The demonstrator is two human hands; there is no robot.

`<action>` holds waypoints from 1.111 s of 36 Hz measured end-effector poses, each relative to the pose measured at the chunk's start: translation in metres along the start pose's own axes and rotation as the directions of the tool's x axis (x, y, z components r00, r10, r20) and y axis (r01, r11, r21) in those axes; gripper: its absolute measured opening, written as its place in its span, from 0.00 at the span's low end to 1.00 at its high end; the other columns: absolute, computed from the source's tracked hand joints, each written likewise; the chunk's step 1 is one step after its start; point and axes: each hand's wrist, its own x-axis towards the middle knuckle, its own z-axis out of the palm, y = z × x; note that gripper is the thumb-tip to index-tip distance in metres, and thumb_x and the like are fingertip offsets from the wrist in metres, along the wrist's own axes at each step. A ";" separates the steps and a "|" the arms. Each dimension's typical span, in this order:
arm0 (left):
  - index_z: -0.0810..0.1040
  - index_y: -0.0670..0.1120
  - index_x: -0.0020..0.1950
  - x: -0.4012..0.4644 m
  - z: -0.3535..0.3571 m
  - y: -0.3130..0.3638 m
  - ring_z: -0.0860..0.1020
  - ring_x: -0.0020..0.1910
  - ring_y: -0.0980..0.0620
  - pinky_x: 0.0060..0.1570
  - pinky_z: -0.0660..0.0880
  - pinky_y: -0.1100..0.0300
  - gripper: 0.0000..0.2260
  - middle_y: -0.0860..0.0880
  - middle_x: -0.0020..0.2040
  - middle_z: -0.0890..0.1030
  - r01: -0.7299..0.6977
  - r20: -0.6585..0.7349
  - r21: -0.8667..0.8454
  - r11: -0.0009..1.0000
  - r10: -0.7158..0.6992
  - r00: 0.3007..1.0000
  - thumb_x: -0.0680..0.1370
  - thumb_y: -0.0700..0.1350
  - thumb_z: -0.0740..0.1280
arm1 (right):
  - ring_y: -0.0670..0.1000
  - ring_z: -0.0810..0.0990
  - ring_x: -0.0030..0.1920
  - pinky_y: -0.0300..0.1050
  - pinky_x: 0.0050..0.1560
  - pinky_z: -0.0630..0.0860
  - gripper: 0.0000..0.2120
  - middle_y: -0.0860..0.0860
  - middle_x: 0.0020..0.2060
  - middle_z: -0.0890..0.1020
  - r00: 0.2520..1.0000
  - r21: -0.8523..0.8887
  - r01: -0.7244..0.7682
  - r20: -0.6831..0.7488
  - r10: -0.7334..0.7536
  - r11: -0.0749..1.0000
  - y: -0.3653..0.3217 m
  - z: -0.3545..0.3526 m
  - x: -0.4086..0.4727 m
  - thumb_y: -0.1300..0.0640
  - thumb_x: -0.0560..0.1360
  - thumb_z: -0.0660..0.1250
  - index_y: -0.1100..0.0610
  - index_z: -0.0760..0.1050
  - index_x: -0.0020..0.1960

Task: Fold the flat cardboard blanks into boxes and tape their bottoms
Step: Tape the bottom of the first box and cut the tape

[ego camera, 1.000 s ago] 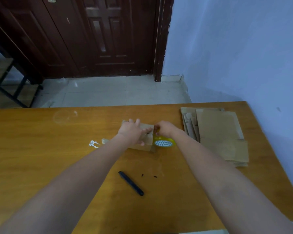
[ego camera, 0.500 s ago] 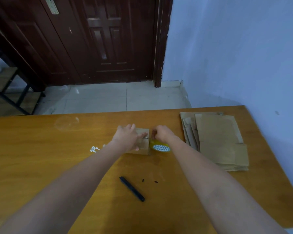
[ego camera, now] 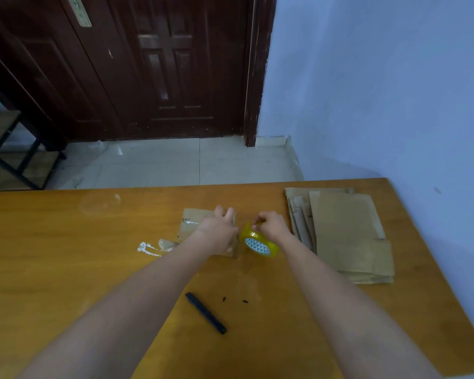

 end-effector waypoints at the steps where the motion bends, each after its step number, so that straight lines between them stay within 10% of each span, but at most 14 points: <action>1: 0.69 0.50 0.69 -0.001 0.000 0.001 0.55 0.71 0.35 0.56 0.75 0.46 0.20 0.40 0.73 0.55 0.005 0.004 -0.006 1.000 -0.005 1.000 0.78 0.54 0.63 | 0.55 0.79 0.53 0.39 0.46 0.69 0.06 0.56 0.50 0.83 1.000 0.010 0.000 -0.005 0.000 1.000 0.000 0.000 -0.001 0.60 0.73 0.70 0.61 0.80 0.49; 14: 0.66 0.51 0.69 -0.010 0.006 0.001 0.54 0.73 0.35 0.58 0.70 0.45 0.18 0.38 0.72 0.57 0.023 -0.055 0.002 1.000 -0.023 0.998 0.81 0.54 0.58 | 0.52 0.75 0.43 0.43 0.37 0.67 0.03 0.54 0.44 0.80 0.984 -0.155 0.143 0.133 -0.123 0.978 0.011 0.009 -0.046 0.62 0.74 0.68 0.59 0.80 0.46; 22: 0.66 0.52 0.70 -0.011 0.004 -0.001 0.59 0.70 0.39 0.56 0.70 0.46 0.19 0.40 0.71 0.60 0.038 -0.070 -0.012 0.999 -0.038 0.997 0.80 0.55 0.59 | 0.56 0.67 0.64 0.47 0.65 0.64 0.05 0.52 0.66 0.71 0.860 -0.421 0.490 0.375 -0.345 0.764 0.010 0.043 -0.072 0.65 0.74 0.64 0.59 0.78 0.43; 31: 0.63 0.53 0.71 -0.009 0.011 -0.004 0.57 0.71 0.38 0.59 0.67 0.44 0.20 0.39 0.72 0.58 0.033 -0.098 -0.002 0.999 -0.033 0.995 0.80 0.56 0.58 | 0.52 0.72 0.52 0.43 0.48 0.65 0.06 0.52 0.46 0.80 0.825 -0.354 0.547 0.380 -0.418 0.758 0.002 0.058 -0.078 0.64 0.74 0.61 0.59 0.76 0.45; 40: 0.65 0.53 0.70 -0.003 0.012 -0.004 0.58 0.71 0.38 0.61 0.65 0.43 0.20 0.40 0.71 0.60 0.055 -0.137 -0.046 0.997 -0.060 0.989 0.80 0.57 0.58 | 0.51 0.74 0.53 0.49 0.67 0.62 0.03 0.50 0.45 0.82 0.831 -0.285 0.486 0.443 -0.336 0.826 -0.016 0.078 -0.071 0.59 0.74 0.65 0.53 0.77 0.42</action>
